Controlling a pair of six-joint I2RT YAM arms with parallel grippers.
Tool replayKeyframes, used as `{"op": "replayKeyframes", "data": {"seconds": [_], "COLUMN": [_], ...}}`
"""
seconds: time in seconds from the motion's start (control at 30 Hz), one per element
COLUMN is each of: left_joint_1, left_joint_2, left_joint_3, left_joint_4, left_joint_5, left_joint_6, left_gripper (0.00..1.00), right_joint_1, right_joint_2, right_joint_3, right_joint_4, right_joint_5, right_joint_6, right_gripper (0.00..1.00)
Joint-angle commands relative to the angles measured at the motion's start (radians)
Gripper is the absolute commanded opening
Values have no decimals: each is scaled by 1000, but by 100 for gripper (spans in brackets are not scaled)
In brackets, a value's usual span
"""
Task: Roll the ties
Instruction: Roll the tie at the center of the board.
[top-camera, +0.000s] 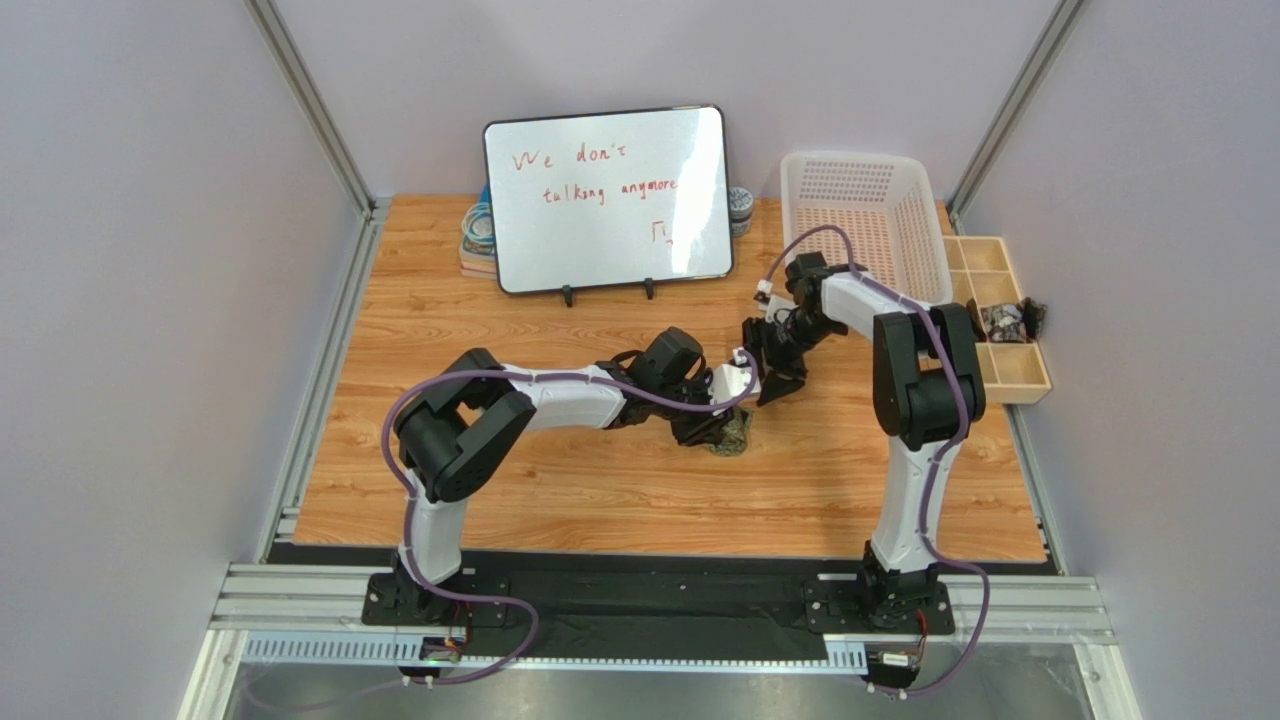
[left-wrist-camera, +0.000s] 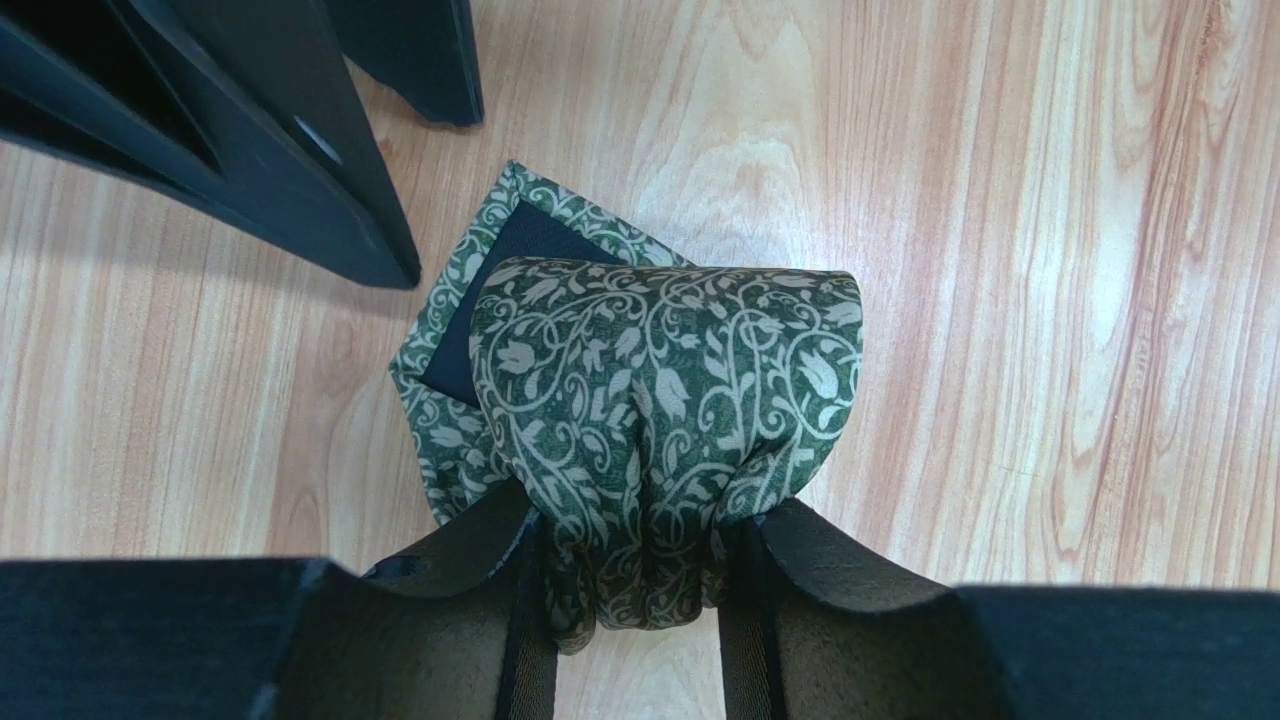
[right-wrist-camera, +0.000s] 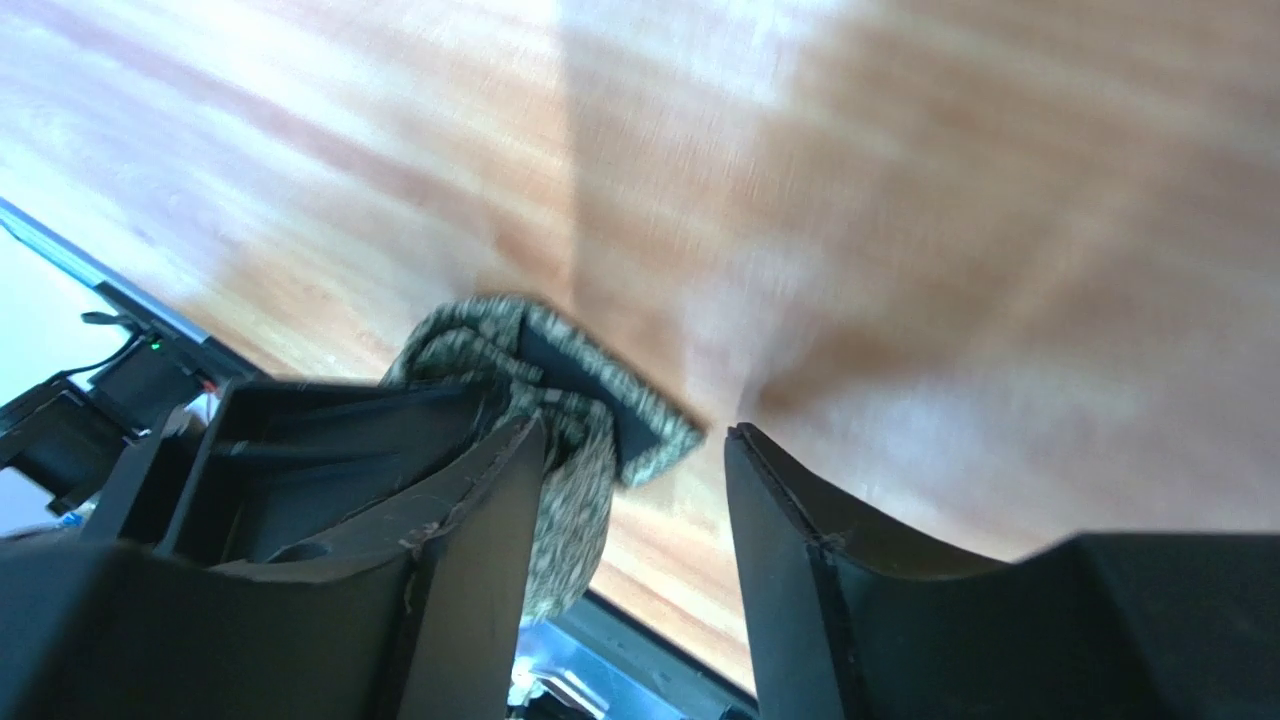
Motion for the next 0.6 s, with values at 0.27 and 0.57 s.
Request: {"op": "replayKeyframes", "data": {"seconds": [0.27, 0.57], "left_joint_1": [17, 20], "left_joint_2": [28, 30], "left_joint_3": [-56, -58], "left_joint_4": [-126, -135], "left_joint_5": [-36, -24], "left_joint_6": [31, 27], "left_gripper": [11, 11], "right_joint_1": [-51, -107], "right_joint_2": [108, 85], "right_joint_3": [-119, -207], "right_joint_4": [4, 154], "right_joint_5": [-265, -406], "right_joint_6": [-15, 60], "right_gripper": [67, 76]}}
